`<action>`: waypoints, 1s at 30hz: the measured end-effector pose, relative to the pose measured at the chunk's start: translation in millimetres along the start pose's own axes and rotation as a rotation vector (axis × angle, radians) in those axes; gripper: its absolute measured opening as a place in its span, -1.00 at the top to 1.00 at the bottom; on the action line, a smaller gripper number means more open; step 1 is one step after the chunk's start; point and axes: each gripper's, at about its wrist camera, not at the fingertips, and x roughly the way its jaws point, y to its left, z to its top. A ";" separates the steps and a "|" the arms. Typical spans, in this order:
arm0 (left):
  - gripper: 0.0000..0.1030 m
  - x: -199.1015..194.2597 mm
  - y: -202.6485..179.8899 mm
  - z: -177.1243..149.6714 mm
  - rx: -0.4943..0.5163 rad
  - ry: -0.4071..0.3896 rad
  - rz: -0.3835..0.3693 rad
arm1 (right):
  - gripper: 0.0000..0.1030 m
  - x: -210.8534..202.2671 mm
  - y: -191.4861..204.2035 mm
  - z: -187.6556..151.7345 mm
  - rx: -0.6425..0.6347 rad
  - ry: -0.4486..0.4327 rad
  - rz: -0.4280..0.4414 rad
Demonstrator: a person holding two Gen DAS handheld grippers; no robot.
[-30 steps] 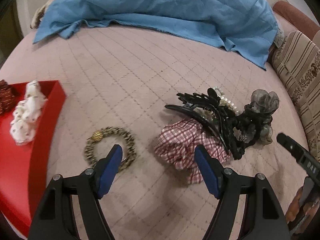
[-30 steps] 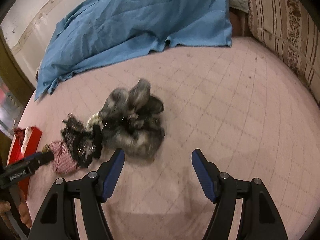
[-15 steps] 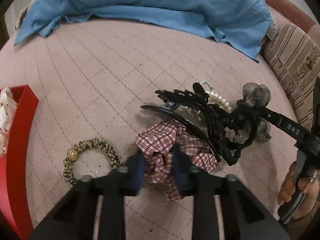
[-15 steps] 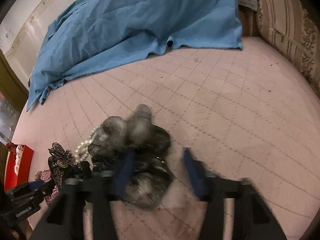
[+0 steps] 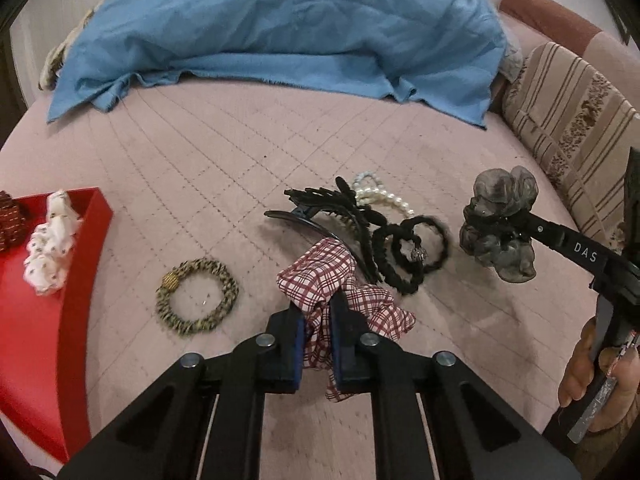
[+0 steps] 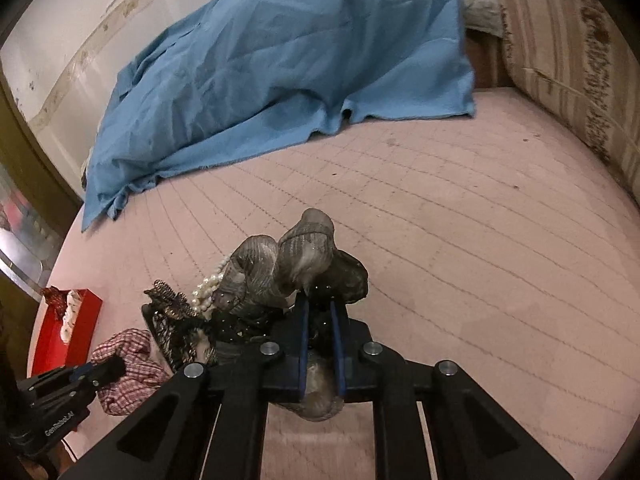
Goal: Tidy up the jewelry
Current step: 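Grasp the pink plaid scrunchie with the left gripper while the right grasps the grey sheer scrunchie, then carry both scrunchies over the red tray and open both grippers to drop them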
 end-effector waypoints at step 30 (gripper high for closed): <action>0.79 -96.3 6.4 -69.4 -0.006 -0.127 0.178 | 0.78 -89.8 51.3 -73.6 -0.028 -0.003 0.102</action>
